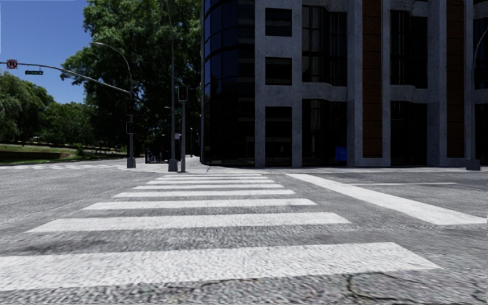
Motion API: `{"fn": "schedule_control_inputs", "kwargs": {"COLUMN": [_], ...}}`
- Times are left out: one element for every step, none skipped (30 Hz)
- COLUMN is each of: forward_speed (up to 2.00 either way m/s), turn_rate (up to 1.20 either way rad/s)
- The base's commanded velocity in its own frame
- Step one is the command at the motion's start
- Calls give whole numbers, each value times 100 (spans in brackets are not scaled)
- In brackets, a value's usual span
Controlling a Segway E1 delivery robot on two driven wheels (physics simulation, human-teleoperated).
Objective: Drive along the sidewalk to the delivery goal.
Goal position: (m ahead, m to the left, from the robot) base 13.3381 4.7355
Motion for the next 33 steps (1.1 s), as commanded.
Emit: {"fn": "schedule_control_inputs", "kwargs": {"forward_speed": [200,200,200,200,200,200,200,200,200,200,200,200,200,200,200,200,200,200,200,200,200,200,200,200,200,200,200,200,200,200,200,200,200], "turn_rate": [0,0,0,0,0,0,0,0,0,0,0,0,0,0,0,0,0,0,0,0,0,0,0,0,0,0,0,0,0,0,0,0,0]}}
